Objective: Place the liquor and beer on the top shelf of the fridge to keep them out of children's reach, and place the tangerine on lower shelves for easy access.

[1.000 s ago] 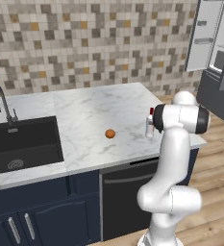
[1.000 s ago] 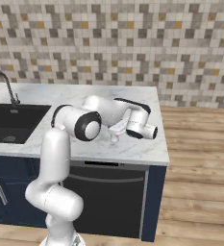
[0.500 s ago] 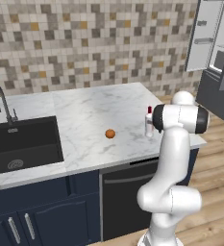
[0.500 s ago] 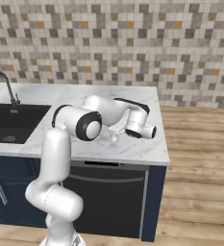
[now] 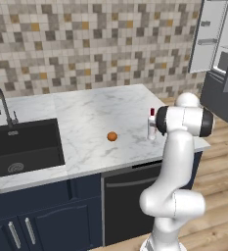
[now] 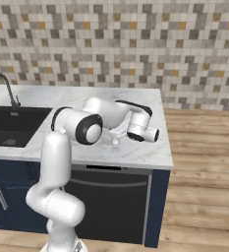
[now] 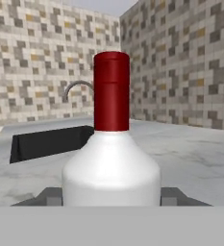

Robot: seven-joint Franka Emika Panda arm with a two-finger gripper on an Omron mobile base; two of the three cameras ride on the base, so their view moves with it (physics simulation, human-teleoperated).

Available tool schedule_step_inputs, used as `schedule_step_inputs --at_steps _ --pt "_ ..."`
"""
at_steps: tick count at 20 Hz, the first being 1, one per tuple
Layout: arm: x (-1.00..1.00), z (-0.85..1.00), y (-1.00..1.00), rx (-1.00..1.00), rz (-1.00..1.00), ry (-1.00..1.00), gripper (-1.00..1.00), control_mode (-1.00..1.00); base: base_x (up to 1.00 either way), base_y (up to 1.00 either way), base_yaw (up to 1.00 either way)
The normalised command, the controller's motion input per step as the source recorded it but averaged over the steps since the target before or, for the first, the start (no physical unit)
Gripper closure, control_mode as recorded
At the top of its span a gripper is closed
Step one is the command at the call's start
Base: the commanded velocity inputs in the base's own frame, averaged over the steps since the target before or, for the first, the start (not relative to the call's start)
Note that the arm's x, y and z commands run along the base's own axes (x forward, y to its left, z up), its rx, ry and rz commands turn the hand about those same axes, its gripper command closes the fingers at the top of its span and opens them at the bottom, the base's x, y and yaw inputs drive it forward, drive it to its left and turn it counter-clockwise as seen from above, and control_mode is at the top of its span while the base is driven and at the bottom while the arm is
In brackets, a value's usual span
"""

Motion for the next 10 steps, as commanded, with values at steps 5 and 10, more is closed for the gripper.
schedule_step_inputs --at_steps 5,10 --pt "-0.57 0.94 0.00 0.00 0.00 0.00 1.00 -1.00 0.00 0.00 0.00" --pt "-0.52 1.00 0.10 -0.01 -0.04 0.00 1.00 -1.00 0.00 0.00 0.00"
